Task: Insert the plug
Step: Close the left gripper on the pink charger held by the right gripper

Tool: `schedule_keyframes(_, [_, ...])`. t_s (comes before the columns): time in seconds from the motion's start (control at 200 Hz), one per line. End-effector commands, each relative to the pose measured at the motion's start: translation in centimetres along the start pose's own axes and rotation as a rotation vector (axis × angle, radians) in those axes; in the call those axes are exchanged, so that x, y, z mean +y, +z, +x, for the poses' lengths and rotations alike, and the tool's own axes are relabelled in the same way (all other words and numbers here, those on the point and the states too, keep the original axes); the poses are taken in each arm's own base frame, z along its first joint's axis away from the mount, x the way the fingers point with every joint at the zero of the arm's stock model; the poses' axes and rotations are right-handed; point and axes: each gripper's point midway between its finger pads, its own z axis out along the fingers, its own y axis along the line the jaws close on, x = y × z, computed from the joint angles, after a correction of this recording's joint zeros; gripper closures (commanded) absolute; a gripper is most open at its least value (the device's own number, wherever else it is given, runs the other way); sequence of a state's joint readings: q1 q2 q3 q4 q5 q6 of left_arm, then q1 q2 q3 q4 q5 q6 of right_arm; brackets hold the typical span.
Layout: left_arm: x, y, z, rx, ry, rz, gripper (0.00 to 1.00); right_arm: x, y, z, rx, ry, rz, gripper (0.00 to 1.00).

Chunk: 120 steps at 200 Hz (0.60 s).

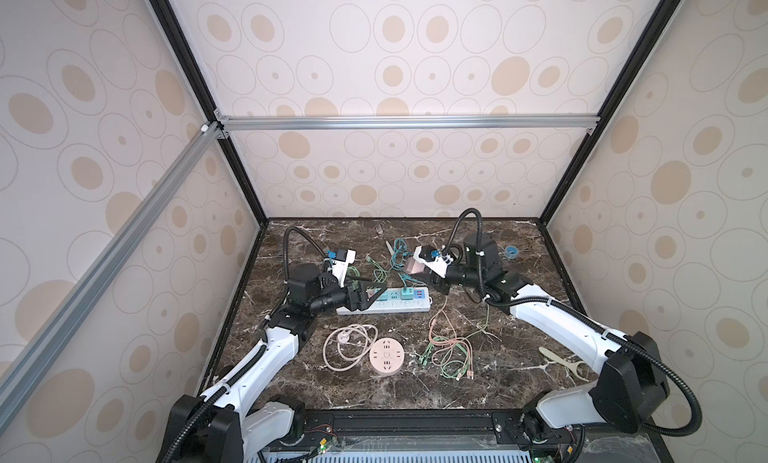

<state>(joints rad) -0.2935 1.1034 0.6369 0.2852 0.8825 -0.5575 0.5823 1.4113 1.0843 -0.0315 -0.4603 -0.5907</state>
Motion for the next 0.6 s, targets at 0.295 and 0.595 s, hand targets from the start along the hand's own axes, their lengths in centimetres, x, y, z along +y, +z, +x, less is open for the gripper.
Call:
schedule_keyframes(0.295, [-2.6, 0.7, -1.3, -0.015, 0.030, 0.128, 0.15, 3.7, 1.1, -4.0, -0.011, -0.208, -0.051, 0.62])
schedule_keyframes(0.595, [-2.7, 1.5, -1.0, 0.012, 0.013, 0.150, 0.25, 5.4, 2.5, -4.3, 0.015, -0.299, -0.068, 0.62])
